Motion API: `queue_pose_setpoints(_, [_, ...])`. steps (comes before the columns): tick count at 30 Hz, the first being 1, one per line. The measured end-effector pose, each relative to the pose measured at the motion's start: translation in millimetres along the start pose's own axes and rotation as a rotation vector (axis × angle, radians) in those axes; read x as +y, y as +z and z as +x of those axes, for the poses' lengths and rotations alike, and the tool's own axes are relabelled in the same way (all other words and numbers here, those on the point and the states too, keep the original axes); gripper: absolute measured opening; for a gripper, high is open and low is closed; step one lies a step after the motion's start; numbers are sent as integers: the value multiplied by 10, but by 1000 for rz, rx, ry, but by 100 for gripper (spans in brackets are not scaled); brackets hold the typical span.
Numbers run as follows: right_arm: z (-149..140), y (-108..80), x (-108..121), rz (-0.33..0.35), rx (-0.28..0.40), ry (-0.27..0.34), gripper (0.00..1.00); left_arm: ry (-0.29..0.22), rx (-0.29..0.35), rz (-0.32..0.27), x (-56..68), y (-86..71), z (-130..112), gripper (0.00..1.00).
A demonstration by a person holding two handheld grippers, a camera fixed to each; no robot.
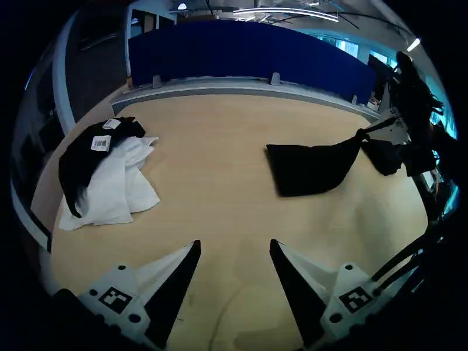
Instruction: Fold towel
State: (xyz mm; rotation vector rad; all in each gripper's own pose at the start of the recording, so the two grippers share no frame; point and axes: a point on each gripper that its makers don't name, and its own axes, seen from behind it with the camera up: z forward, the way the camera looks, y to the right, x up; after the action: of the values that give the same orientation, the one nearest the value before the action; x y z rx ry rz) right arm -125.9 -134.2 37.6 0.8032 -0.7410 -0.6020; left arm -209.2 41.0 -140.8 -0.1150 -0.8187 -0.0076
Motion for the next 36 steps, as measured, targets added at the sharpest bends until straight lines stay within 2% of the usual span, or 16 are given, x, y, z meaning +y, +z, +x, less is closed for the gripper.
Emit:
queue_pose_setpoints(11, [457,241,-234,66,28,-96,7,-15,26,17,-50,-99,52,87])
queue_pose_setpoints(17, [719,488,-525,124,39,-150,7,-32,46,30,-72,-171,81,87])
queue_pose_setpoints(21, [855,692,-806,174,45,-173,7,-52,59,41,-104,-222,84,87])
queue_pose_setpoints(24, [879,884,-1051,212,38,-172,7,-68,62,46,-121,-247,54,87])
queue_pose_setpoints(30, [731,1245,-1527,288,-3,-161,7,-81,48,65,-181,-248,-57,87])
queue_pose_setpoints(36, [555,1409,-1680,314,-49,-143,7,-88,47,69,-203,-238,-75,87])
